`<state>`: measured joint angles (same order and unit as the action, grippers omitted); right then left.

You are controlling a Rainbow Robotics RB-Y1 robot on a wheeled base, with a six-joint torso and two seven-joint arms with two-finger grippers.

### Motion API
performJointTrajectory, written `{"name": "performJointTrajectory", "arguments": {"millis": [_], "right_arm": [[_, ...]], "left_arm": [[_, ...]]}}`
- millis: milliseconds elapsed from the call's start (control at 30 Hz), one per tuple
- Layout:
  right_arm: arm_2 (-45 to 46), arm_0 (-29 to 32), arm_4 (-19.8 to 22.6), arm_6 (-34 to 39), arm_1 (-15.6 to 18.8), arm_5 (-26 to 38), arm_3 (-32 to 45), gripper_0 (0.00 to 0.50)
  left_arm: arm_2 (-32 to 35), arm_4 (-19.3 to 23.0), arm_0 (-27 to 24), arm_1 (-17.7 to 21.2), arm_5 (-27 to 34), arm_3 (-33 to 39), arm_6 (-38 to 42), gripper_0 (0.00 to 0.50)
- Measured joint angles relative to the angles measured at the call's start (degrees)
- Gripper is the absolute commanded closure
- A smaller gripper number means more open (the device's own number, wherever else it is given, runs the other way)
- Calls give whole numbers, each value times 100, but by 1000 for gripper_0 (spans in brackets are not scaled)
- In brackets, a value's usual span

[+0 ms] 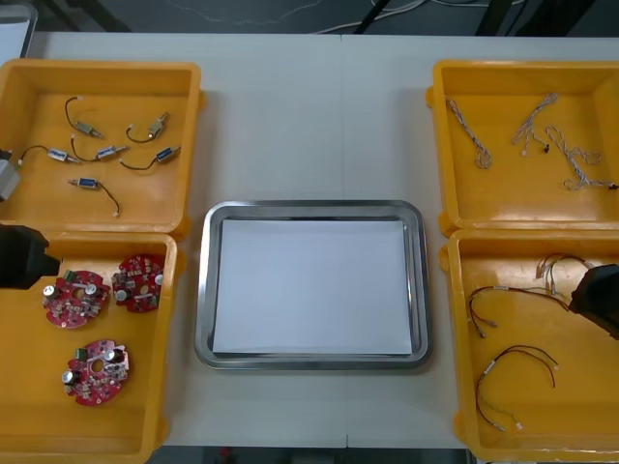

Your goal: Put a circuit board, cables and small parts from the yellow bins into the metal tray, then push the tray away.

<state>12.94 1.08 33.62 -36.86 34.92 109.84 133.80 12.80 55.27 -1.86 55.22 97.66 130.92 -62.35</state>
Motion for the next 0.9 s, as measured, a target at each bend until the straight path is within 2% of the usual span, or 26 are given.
{"name": "performJointTrajectory", "arguments": {"millis": [67, 233, 400, 633, 900], "right_arm": [[0, 37, -3, 398, -50, -1, 0, 0], [0, 145, -108, 700, -230, -99, 0, 0], [0, 264, -155, 1663, -445, -252, 0, 0], [0, 373, -171, 1812, -717, -330, 0, 0], [0, 479, -273, 1822, -1003, -335, 0, 0]], "left_arm": [[77, -69, 187, 0, -64, 88, 0, 0], [172, -352, 551, -17, -128, 229, 0, 0], [186, -831, 724, -204, -128, 281, 1, 0], [186, -1378, 852, -757, -128, 289, 3, 0], [186, -1663, 916, -1298, 74, 287, 5, 0]]}}
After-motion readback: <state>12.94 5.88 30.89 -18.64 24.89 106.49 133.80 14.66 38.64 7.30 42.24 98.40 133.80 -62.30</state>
